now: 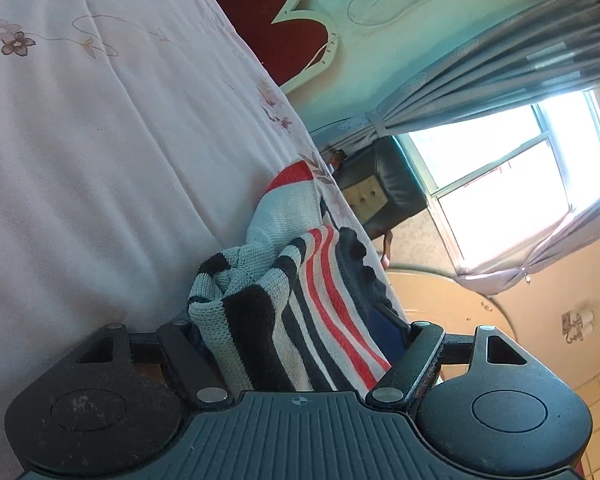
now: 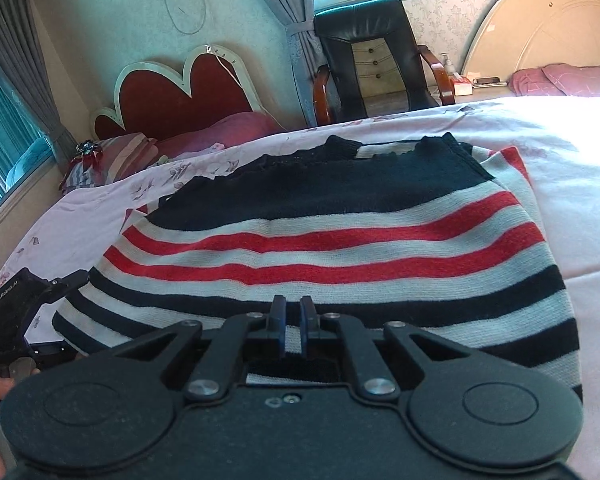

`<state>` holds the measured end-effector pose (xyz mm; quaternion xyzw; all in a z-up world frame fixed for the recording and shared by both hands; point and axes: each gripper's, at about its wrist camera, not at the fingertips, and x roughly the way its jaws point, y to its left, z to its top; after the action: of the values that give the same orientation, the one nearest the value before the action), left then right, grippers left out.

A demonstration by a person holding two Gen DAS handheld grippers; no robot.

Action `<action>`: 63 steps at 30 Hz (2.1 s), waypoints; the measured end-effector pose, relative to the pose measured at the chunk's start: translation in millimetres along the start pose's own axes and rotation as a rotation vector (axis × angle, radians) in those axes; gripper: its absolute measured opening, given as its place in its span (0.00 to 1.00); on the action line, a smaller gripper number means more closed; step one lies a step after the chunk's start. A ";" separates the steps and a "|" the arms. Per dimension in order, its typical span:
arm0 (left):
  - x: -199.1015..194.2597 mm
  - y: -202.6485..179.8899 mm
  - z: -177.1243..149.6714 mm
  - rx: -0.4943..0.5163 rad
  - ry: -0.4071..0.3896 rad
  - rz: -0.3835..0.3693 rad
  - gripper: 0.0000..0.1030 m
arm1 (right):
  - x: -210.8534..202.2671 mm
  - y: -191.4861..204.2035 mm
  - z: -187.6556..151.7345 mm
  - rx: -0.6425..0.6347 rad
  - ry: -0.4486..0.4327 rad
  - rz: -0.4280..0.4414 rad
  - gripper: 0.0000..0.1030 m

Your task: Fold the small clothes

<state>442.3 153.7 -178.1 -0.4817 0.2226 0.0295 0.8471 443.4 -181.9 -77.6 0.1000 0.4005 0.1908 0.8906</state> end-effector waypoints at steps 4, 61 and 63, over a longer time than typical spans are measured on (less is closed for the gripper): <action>13.1 4.9 2.6 -0.020 0.017 0.050 0.26 | 8.7 0.2 4.6 0.009 0.006 0.005 0.07; 44.1 -180.4 -80.8 0.335 0.339 -0.264 0.17 | 39.1 -44.0 3.7 0.293 0.001 0.164 0.08; 61.7 -185.9 -113.6 0.389 0.420 -0.223 0.17 | 15.6 -81.1 -5.3 0.457 -0.064 0.175 0.21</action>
<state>507.4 -49.9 -103.4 -0.3274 0.3399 -0.2072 0.8569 470.0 -248.8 -118.5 0.3390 0.3946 0.1683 0.8373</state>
